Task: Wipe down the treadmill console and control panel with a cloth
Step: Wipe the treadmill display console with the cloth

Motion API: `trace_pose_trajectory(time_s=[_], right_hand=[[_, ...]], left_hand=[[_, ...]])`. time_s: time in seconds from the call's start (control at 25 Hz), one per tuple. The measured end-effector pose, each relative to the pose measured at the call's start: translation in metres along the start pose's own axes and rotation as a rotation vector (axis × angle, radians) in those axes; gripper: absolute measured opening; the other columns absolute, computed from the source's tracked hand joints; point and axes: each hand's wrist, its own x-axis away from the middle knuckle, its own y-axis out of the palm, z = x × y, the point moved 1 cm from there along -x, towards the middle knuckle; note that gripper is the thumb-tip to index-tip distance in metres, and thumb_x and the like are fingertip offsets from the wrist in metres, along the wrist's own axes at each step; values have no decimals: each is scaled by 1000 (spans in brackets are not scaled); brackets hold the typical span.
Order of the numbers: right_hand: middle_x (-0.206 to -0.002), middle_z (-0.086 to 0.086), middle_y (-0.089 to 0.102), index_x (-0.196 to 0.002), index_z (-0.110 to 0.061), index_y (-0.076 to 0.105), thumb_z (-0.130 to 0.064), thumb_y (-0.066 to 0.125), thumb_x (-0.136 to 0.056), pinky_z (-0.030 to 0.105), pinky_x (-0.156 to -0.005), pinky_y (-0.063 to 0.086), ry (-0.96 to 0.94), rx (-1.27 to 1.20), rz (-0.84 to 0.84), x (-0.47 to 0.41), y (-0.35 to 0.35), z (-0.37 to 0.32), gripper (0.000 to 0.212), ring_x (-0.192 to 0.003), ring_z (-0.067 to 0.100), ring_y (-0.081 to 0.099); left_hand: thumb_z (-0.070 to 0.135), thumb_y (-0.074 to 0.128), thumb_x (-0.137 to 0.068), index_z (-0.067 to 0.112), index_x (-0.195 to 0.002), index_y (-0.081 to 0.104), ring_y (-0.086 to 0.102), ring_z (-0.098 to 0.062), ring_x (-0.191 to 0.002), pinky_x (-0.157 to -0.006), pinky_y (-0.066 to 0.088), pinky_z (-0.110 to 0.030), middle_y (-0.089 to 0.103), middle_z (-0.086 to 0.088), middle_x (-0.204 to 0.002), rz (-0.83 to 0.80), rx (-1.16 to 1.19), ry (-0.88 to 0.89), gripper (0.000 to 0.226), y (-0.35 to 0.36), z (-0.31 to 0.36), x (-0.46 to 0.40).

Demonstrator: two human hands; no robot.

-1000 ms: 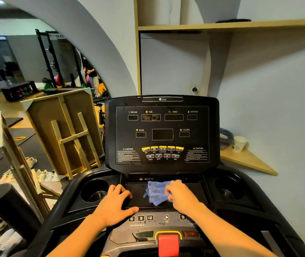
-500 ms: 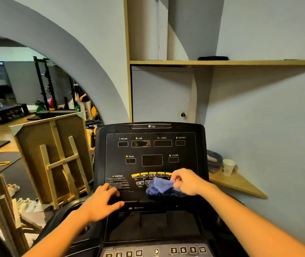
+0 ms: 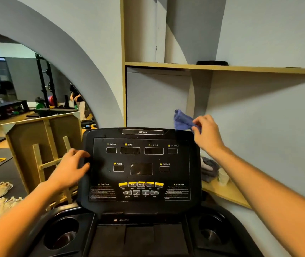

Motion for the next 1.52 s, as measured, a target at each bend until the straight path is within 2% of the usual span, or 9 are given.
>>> trace_pose_trajectory(time_s=[0.08,0.16,0.28,0.4,0.52,0.6,0.76,1.08,1.52], right_hand=[[-121,10,50,-104,-2,64,1,65,-93,30,-98,45,-35,12,-125,11,29,17,11,-104,22,56],[-146,12,46,-115,-6,61,2,65,-91,40,-114,42,-26,51,-209,29,60,34,26,-131,29,50],[-172,7,12,-157,-16,32,-3,62,-91,50,-128,9,-35,114,-246,42,94,44,74,-158,27,3],[-172,0,-11,-164,-29,5,-37,50,-102,49,-126,-5,-68,319,-248,44,110,39,78,-156,26,-18],[-171,-1,-16,-163,-32,-2,-65,20,-101,49,-125,-7,-58,439,-218,44,118,37,74,-156,29,-18],[-172,0,-14,-163,-32,-2,-69,9,-100,50,-126,-5,-65,464,-212,48,121,41,74,-157,30,-16],[-173,0,-8,-164,-31,2,-54,10,-104,52,-127,0,-54,501,-203,57,123,45,65,-158,29,-13],[-173,-1,-5,-164,-31,7,-39,19,-107,53,-127,2,-67,508,-217,123,137,52,59,-158,29,-12],[-172,-7,-2,-162,-40,-3,-50,7,-108,48,-125,-5,-62,453,-403,240,150,69,56,-158,27,-10]], left_hand=[[20,66,-87,18,-125,57,52,-29,-112,-99,45,-44,49,-8,-116,68,28,-43,39,-4,0,-16],[19,63,-90,15,-131,54,50,-32,-119,-103,43,-46,50,-14,-125,116,41,-52,43,-5,1,-31],[15,58,-94,13,-141,46,46,-33,-127,-109,38,-45,43,-16,-138,145,47,13,49,-3,-8,-49],[14,54,-96,20,-149,36,47,-30,-126,-107,41,-45,37,-13,-146,164,94,59,56,1,-22,-58],[16,53,-97,28,-154,24,52,-18,-102,-95,44,-40,46,-16,-139,138,156,85,65,7,-25,-61],[17,50,-99,34,-155,13,55,-22,-107,-97,43,-45,50,-18,-138,104,177,92,70,13,-25,-58],[23,42,-101,42,-154,-1,54,-39,-122,-104,40,-55,47,-15,-147,76,211,80,70,22,-25,-54],[29,36,-102,47,-152,-6,57,-50,-112,-97,42,-58,51,-26,-140,87,190,40,67,33,-24,-46],[28,36,-103,44,-153,-5,58,-52,-110,-94,43,-60,51,-27,-140,115,164,27,66,37,-21,-34]])
